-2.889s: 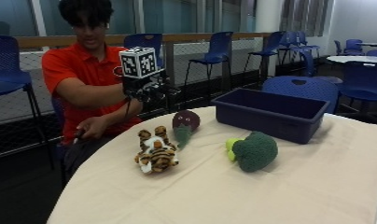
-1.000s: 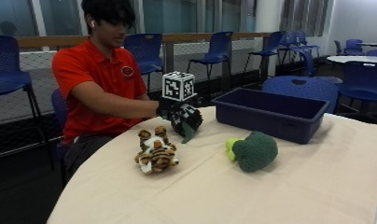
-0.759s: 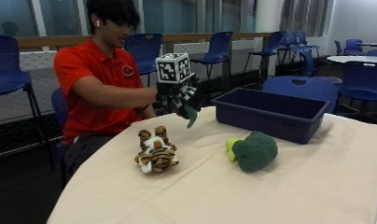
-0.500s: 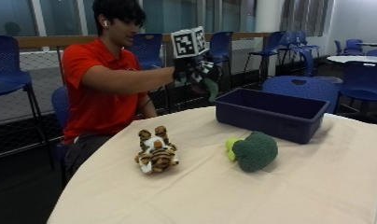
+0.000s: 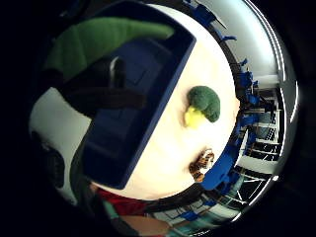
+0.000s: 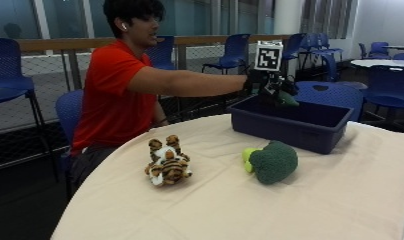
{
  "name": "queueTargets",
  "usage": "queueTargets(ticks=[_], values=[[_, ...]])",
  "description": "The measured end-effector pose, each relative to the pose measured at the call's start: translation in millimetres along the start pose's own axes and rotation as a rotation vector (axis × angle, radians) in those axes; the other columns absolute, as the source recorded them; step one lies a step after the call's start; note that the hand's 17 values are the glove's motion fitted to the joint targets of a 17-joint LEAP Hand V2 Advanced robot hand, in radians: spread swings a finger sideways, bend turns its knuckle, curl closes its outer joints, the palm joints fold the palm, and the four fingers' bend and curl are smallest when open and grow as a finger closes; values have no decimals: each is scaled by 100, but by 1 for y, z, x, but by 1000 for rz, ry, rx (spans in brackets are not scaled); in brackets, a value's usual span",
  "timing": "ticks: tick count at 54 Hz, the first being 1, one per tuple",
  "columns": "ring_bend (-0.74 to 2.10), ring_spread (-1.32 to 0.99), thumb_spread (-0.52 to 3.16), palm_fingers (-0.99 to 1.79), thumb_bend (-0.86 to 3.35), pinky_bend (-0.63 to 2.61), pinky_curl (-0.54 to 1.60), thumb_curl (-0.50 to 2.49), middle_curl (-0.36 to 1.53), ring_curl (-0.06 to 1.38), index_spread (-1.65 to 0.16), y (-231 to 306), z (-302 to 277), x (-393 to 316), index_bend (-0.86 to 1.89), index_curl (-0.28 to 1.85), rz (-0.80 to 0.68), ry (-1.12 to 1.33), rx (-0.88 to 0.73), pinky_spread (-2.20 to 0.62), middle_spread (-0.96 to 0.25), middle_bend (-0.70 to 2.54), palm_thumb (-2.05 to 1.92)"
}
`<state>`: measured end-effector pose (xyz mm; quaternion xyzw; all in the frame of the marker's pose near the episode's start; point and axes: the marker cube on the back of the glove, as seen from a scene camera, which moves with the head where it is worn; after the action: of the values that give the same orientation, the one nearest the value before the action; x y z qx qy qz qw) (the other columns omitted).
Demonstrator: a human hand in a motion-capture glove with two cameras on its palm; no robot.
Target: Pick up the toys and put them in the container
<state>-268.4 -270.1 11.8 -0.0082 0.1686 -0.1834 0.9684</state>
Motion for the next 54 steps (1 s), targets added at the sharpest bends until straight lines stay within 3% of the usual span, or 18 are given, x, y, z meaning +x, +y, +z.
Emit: queueTargets(ticks=[3,4,6,7,9,19,26,34,42,54], values=[[73,-53,110,44,2,90,36,65,56,38,-41,4,3,-11,20,62,-55,-137,-23,-22,-42,56,51],[60,-47,113,21,-5,98,38,61,51,34,-41,6,2,-17,22,62,-86,-206,-24,-17,-38,41,41],[57,-41,116,11,-5,105,41,58,51,37,-41,11,1,-21,23,65,-113,-313,-19,-13,-34,36,35],[45,-33,116,-17,-9,116,44,55,46,32,-39,13,1,-20,16,61,-110,-358,-16,-9,-26,21,27],[35,-26,115,-25,-11,122,43,52,44,30,-38,19,-1,-11,12,58,-92,-433,-6,-5,-21,15,18],[18,-6,111,-26,-7,126,42,41,35,23,-34,74,4,73,9,43,-29,-430,19,9,-6,11,-5],[17,-1,107,-25,-7,122,40,36,31,22,-34,132,22,144,11,37,9,-333,10,12,-4,12,-8],[17,2,106,-21,-7,119,38,31,29,22,-34,190,55,218,12,34,185,-282,25,14,-4,13,-8],[17,3,104,-17,-7,116,36,28,28,22,-34,235,97,271,13,31,342,-284,-85,15,-5,15,-8],[14,5,100,-25,-8,126,38,25,25,20,-33,267,157,286,11,27,532,-270,-295,15,-3,9,-9]])
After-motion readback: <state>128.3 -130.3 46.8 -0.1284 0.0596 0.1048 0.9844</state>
